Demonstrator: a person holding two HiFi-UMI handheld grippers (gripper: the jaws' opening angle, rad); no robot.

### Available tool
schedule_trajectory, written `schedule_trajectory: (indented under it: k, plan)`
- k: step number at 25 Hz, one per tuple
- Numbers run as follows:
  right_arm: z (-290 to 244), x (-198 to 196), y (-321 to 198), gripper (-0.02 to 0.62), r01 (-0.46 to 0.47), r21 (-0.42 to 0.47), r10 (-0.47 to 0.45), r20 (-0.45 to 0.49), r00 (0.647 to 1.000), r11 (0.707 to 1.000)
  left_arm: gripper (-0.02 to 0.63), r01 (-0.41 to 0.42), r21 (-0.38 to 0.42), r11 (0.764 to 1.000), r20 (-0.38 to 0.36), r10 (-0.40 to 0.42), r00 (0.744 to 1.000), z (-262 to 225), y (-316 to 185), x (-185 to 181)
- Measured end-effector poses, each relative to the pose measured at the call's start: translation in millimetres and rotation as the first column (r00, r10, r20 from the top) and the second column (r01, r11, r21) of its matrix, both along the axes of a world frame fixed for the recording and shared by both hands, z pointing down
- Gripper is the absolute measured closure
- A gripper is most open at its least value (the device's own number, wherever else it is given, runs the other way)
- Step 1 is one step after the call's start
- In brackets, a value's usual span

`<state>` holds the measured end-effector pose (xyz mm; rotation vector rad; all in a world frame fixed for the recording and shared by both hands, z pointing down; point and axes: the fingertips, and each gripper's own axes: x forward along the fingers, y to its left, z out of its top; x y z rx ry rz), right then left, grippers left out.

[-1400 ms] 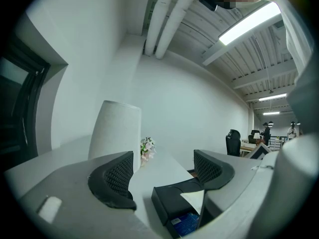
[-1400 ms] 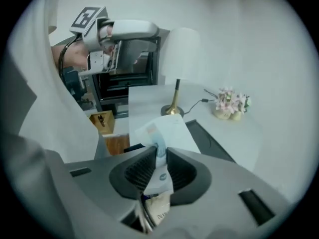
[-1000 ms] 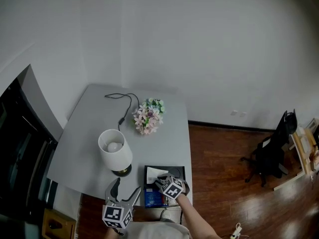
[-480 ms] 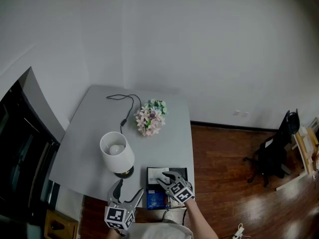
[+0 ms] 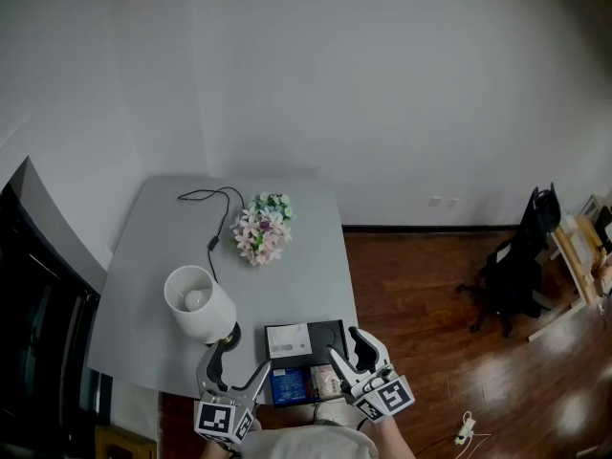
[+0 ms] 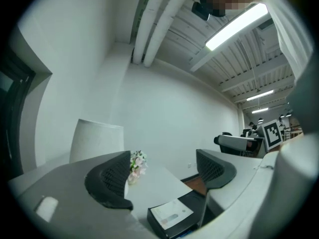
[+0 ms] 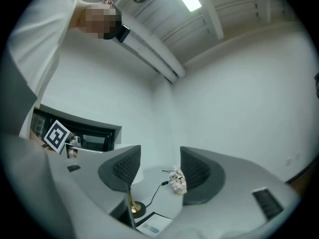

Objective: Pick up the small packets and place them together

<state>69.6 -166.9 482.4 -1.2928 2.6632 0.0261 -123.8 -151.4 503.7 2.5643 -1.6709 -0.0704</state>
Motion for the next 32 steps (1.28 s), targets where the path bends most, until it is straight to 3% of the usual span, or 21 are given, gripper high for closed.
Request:
schedule_trajectory:
  k: [1, 2, 3, 5, 7, 9, 11, 13, 15, 19, 21, 23, 27, 30, 32]
  plan:
    - [2, 4, 3, 0.319, -0.006, -0.01, 0.006, -0.001, 1.0, 1.0, 0.138, -0.012, 0.023, 1.0, -0.012, 0.012, 1.0, -4, 0, 4]
    - [6, 7, 5, 0.27, -0.008, -0.018, 0.007, -0.028, 1.0, 1.0, 0.108, -0.018, 0.039, 0.999, -0.025, 0.019, 1.0, -7, 0, 7]
    - [13, 8, 6, 0.23, -0.013, -0.022, 0.011, -0.077, 0.997, 1.0, 0.1, -0.021, 0.045, 0.999, -0.033, 0.022, 0.999, -8, -1, 10]
    - [29, 14, 4, 0.222, -0.051, -0.024, 0.045, -0.206, 0.977, 0.998, 0.099, -0.044, 0.023, 0.999, -0.014, 0.044, 0.999, -4, -1, 19]
    - [43, 19, 2, 0.225, -0.072, -0.048, 0.056, -0.282, 0.958, 0.996, 0.236, -0.081, -0.024, 0.996, 0.033, 0.082, 0.996, 6, 0, 29]
    - [53, 19, 6, 0.25, -0.006, -0.101, -0.023, -0.286, 0.958, 0.995, 0.236, -0.085, -0.046, 0.995, 0.044, 0.087, 0.995, 13, 1, 35]
    - [65, 12, 15, 0.267, 0.116, -0.159, -0.162, -0.312, 0.936, 0.98, 0.235, -0.071, -0.036, 0.997, 0.034, 0.073, 0.997, 13, 0, 36]
    - [88, 5, 23, 0.267, 0.201, -0.239, -0.283, -0.387, 0.878, 0.95, 0.181, -0.052, -0.017, 0.999, 0.036, 0.052, 0.998, 10, -3, 33]
    - [126, 4, 30, 0.267, 0.229, -0.346, -0.379, -0.469, 0.798, 0.91, 0.17, -0.027, -0.019, 0.999, 0.042, 0.028, 0.999, 13, -5, 29]
    - [216, 8, 55, 0.268, 0.211, -0.571, -0.57, -0.575, 0.587, 0.794, 0.17, 0.016, -0.047, 0.999, 0.038, -0.014, 0.999, 25, -4, 21]
    - [254, 9, 64, 0.354, 0.19, -0.646, -0.637, -0.578, 0.51, 0.739, 0.172, 0.025, -0.068, 0.997, 0.026, -0.024, 0.999, 31, -4, 19]
    - [284, 10, 70, 0.354, 0.157, -0.703, -0.686, -0.577, 0.444, 0.693, 0.179, 0.018, -0.087, 0.996, 0.009, -0.017, 1.0, 36, -3, 20]
    - [317, 11, 73, 0.354, 0.08, -0.744, -0.72, -0.607, 0.335, 0.664, 0.179, 0.009, -0.104, 0.995, 0.005, -0.009, 1.0, 38, 0, 21]
    - [335, 6, 71, 0.354, 0.049, -0.737, -0.727, -0.651, 0.217, 0.674, 0.182, 0.014, -0.125, 0.992, 0.005, -0.013, 1.0, 43, -1, 19]
    - [340, 0, 69, 0.354, 0.04, -0.734, -0.727, -0.661, 0.185, 0.678, 0.184, 0.011, -0.144, 0.989, 0.008, -0.01, 1.0, 48, -2, 18]
